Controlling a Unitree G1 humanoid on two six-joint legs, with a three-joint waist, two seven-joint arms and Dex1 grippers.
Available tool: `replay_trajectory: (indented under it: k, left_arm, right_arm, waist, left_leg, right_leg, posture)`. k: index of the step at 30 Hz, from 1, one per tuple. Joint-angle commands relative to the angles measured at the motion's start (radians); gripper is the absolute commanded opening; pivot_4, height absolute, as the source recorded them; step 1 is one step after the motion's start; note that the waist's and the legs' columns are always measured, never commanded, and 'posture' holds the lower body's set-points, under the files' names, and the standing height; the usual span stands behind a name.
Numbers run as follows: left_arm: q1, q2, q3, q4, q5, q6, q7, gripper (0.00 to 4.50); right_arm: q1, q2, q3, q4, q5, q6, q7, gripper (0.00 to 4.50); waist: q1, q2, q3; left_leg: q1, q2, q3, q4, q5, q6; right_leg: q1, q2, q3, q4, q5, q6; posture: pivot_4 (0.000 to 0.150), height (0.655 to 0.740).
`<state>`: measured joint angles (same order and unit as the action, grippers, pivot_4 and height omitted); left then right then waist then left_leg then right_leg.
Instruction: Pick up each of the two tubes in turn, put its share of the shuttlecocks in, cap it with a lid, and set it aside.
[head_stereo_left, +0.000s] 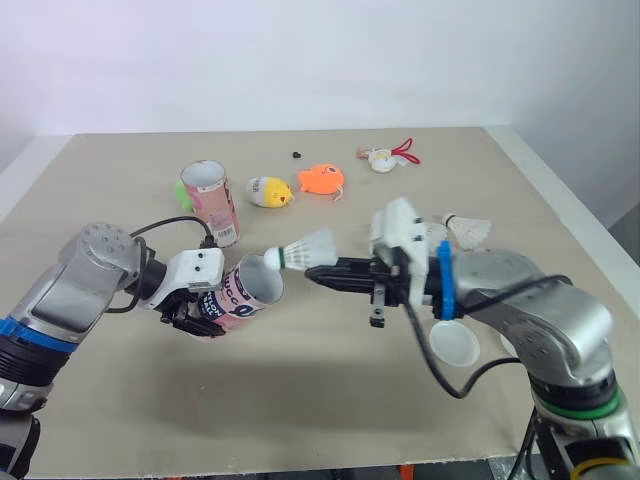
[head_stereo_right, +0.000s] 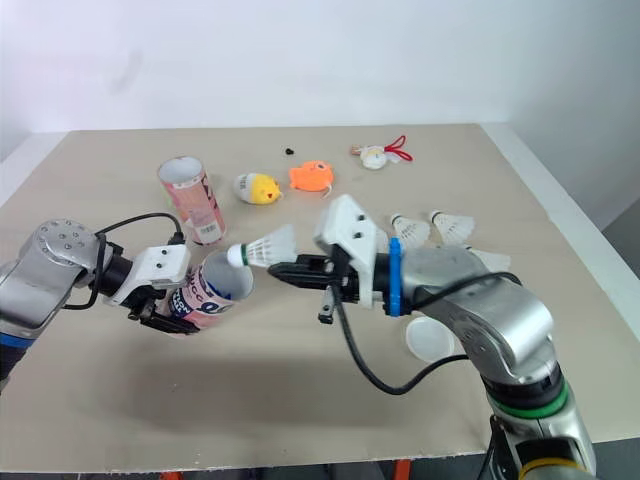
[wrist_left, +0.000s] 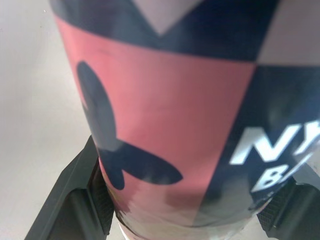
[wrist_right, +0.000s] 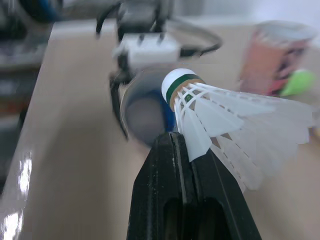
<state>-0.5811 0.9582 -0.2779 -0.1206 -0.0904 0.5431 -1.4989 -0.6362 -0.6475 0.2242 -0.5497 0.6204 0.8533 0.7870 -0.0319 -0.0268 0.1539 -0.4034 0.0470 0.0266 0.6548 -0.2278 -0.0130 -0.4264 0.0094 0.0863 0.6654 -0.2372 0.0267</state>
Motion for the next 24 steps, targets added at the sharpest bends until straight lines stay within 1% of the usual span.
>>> replay_trajectory:
  k: [1,5,8,9,10,11,12,13,15,17,18,20,22,24]
  left_arm:
    - [0.012,-0.013,-0.043,0.0,-0.011,-0.001,-0.018,3.18]
    - [0.018,-0.009,-0.039,-0.007,-0.011,0.002,-0.018,3.18]
    - [0.016,-0.011,-0.039,-0.003,-0.011,0.002,-0.018,3.18]
    - [0.014,-0.011,-0.04,0.0,-0.01,0.0,-0.018,3.18]
    - [0.013,-0.012,-0.04,0.002,-0.01,-0.001,-0.018,3.18]
    - [0.012,-0.013,-0.041,0.003,-0.009,-0.002,-0.018,3.18]
    - [0.011,-0.013,-0.041,0.005,-0.008,-0.003,-0.019,3.18]
    - [0.01,-0.014,-0.042,0.006,-0.008,-0.003,-0.019,3.18]
    - [0.007,-0.016,-0.044,0.007,-0.007,-0.004,-0.019,3.18]
    - [0.004,-0.018,-0.046,0.009,-0.007,-0.005,-0.019,3.18]
    - [0.004,-0.019,-0.046,0.009,-0.007,-0.005,-0.019,3.18]
    - [0.002,-0.021,-0.047,0.009,-0.007,-0.005,-0.018,3.18]
    - [0.006,-0.021,-0.046,0.006,-0.009,-0.004,-0.017,3.18]
    - [0.012,-0.019,-0.045,0.0,-0.01,-0.003,-0.015,3.18]
  right_arm:
    - [-0.056,-0.018,0.054,0.054,-0.075,-0.082,0.084,0.13]
    - [-0.12,0.013,0.093,0.094,-0.077,-0.109,0.166,0.13]
    - [-0.163,0.059,0.093,0.146,-0.063,-0.097,0.184,0.13]
    - [-0.18,0.083,0.081,0.173,-0.045,-0.078,0.184,0.68]
    - [-0.192,0.102,0.069,0.192,-0.025,-0.066,0.191,0.85]
    - [-0.2,0.112,0.06,0.201,-0.009,-0.059,0.204,1.34]
    - [-0.212,0.125,0.048,0.212,0.008,-0.047,0.209,1.73]
    - [-0.222,0.137,0.033,0.219,0.031,-0.031,0.211,2.3]
    - [-0.234,0.148,-0.004,0.218,0.094,0.009,0.225,3.17]
    - [-0.229,0.136,-0.05,0.209,0.163,0.052,0.244,4.17]
    - [-0.22,0.125,-0.073,0.203,0.186,0.065,0.25,4.34]
    - [-0.189,0.094,-0.122,0.19,0.216,0.086,0.241,4.34]
    - [-0.131,0.055,-0.176,0.163,0.223,0.112,0.188,4.34]
    - [-0.066,0.027,-0.191,0.123,0.168,0.096,0.114,4.34]
  waist:
    - [0.001,0.0,0.0]
    - [0.002,0.0,0.0]
    - [0.004,0.0,0.0]
    - [0.004,0.0,0.0]
    - [0.004,0.0,0.0]
    - [0.005,0.0,0.0]
    - [0.006,0.0,0.0]
    - [0.007,0.0,0.0]
    - [0.007,0.001,0.0]
    - [0.009,0.001,0.0]
    - [0.009,0.001,0.0]
    - [0.009,0.001,0.0]
    - [0.011,0.0,0.0]
    - [0.01,0.0,0.0]
  left_leg:
    - [0.0,0.0,0.0,0.0,0.0,0.0]
    - [-0.001,0.0,0.0,0.0,-0.002,0.003]
    - [-0.001,0.0,-0.001,0.0,-0.003,0.004]
    - [0.0,0.001,-0.001,0.0,-0.003,0.005]
    - [0.0,0.001,-0.001,0.0,-0.003,0.005]
    - [0.0,0.001,-0.001,0.0,-0.003,0.005]
    - [0.0,0.001,-0.001,0.0,-0.003,0.005]
    - [-0.001,0.001,-0.001,0.0,-0.003,0.005]
    - [-0.001,0.0,-0.001,0.0,-0.003,0.005]
    - [-0.001,0.0,-0.001,0.0,-0.003,0.005]
    - [-0.001,0.0,-0.001,0.0,-0.003,0.005]
    - [-0.001,0.0,-0.001,0.0,-0.003,0.005]
    - [-0.001,0.0,-0.002,0.0,-0.003,0.005]
    - [-0.001,0.0,-0.002,0.0,-0.003,0.005]
  right_leg:
    - [0.0,0.0,0.0,0.0,0.0,0.0]
    - [-0.001,0.0,0.0,0.0,-0.001,0.001]
    - [0.0,0.0,-0.001,0.001,0.0,0.003]
    - [0.0,0.001,-0.001,0.001,0.0,0.003]
    - [0.0,0.001,-0.001,0.001,0.0,0.003]
    - [0.0,0.001,-0.001,0.001,0.0,0.003]
    - [0.0,0.0,-0.001,0.001,0.0,0.003]
    - [0.0,0.0,-0.001,0.001,-0.001,0.003]
    - [0.0,0.0,-0.001,0.001,-0.001,0.003]
    - [0.0,0.0,-0.002,0.001,-0.001,0.003]
    - [0.0,0.0,-0.002,0.001,-0.001,0.003]
    - [0.0,0.0,-0.002,0.001,-0.001,0.003]
    - [0.0,0.0,-0.002,0.001,-0.001,0.003]
    - [0.001,-0.001,-0.003,0.001,-0.002,0.003]
  posture:
    - [0.15,0.74]
    - [0.15,0.74]
    - [0.15,0.74]
    - [0.15,0.74]
    - [0.15,0.74]
    - [0.15,0.74]
    - [0.15,0.74]
    - [0.15,0.74]
    - [0.15,0.74]
    - [0.15,0.74]
    - [0.15,0.74]
    - [0.15,0.74]
    - [0.15,0.74]
    - [0.15,0.74]
